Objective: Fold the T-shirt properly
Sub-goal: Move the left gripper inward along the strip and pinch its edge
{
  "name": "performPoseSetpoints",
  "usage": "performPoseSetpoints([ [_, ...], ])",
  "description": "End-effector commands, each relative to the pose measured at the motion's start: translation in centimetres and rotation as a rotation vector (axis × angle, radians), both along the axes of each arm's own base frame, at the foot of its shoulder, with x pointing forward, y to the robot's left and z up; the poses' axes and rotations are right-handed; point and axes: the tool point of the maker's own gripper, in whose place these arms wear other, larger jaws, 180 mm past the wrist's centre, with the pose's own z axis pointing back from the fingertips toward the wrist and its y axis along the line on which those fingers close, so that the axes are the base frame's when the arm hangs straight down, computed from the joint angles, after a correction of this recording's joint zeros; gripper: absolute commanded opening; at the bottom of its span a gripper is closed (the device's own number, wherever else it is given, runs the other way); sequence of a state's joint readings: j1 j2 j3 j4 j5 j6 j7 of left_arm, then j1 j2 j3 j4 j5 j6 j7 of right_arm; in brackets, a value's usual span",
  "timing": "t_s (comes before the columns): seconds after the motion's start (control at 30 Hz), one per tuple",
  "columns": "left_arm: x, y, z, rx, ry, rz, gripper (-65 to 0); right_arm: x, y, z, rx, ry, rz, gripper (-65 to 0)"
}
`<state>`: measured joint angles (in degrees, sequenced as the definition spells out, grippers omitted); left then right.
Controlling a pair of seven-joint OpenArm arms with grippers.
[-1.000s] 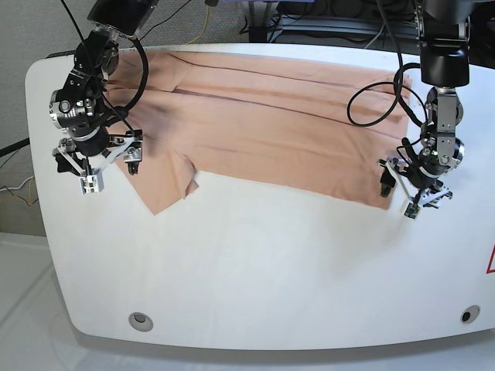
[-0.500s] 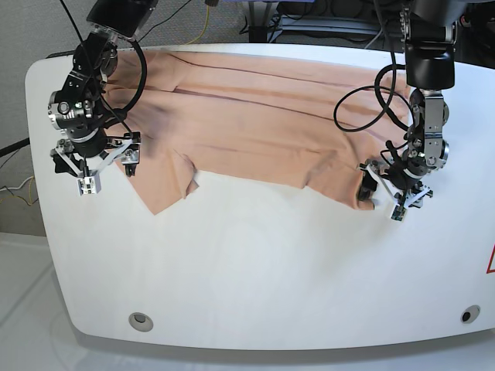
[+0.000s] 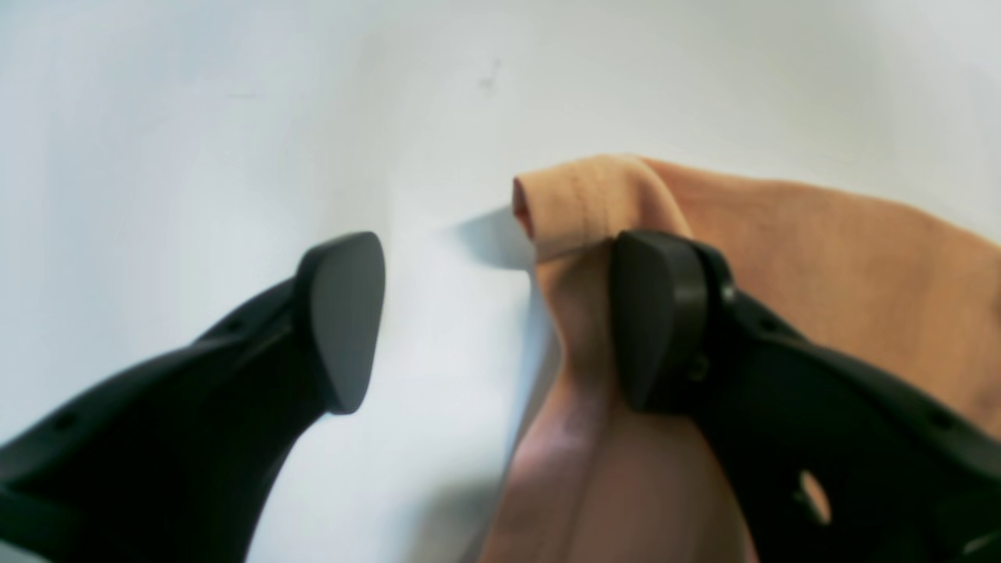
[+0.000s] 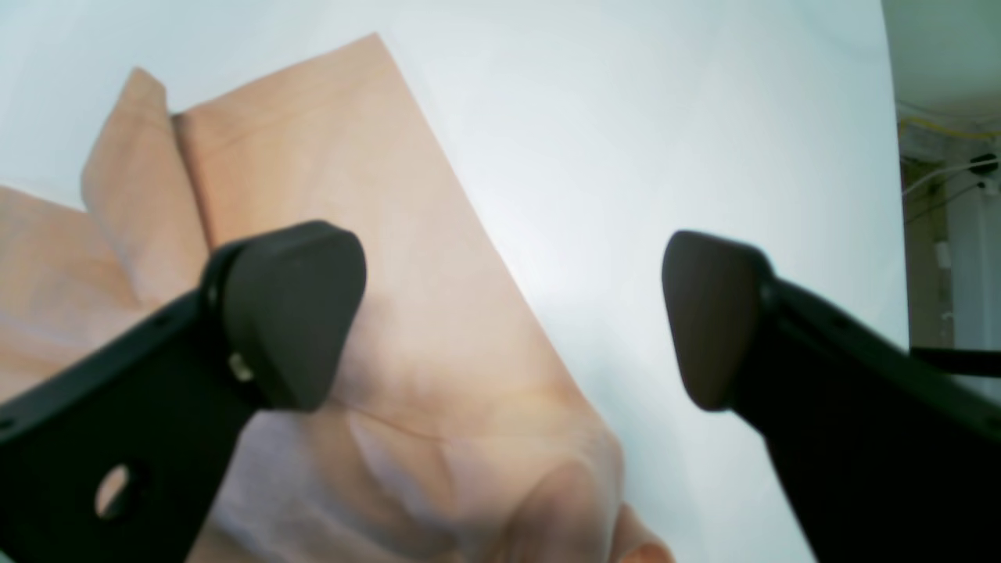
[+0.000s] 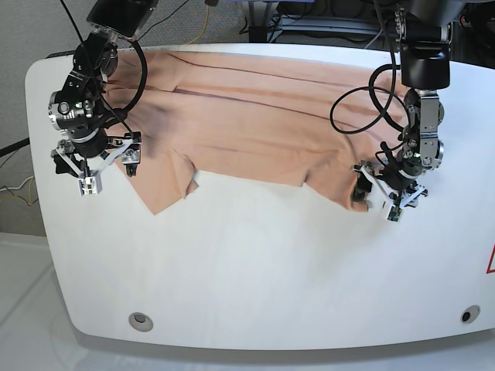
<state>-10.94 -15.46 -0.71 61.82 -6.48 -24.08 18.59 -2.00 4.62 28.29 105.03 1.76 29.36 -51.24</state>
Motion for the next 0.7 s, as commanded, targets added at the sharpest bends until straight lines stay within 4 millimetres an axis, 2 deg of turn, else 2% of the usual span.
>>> performPoseSetpoints([
  [0.0, 0.3, 0.2, 0.5, 0.013, -0.004, -0.008, -25.9, 0.7, -0.4, 1.5, -0.013, -0.054, 0.002, -3.7],
  [0.1, -0.1, 0.1, 0.2, 0.009, 0.001, -0.009, -37.8, 0.8, -0.4, 1.5, -0.014, -0.055, 0.002, -3.7],
  [0.23, -0.3, -0.6, 0.2, -0.037, 0.003, -0.019, -59.4, 0.7, -0.3, 1.5, -0.011, -0.054, 0.002, -3.7],
  [0.3, -0.4, -0.8, 0.1, -0.049, 0.009, -0.032, -64.2, 0.7, -0.3, 1.4, -0.011, -0.052, 0.002, -3.7],
  [0.5, -1.0, -1.1, -0.8, -0.068, 0.037, -0.051, -63.3, 0.6, -0.2, 1.4, -0.008, -0.052, 0.001, -3.7],
  [0.67, -1.1, -1.0, -0.8, -0.069, 0.038, -0.051, -63.3, 0.6, -0.2, 1.4, -0.008, -0.052, 0.003, -3.7],
])
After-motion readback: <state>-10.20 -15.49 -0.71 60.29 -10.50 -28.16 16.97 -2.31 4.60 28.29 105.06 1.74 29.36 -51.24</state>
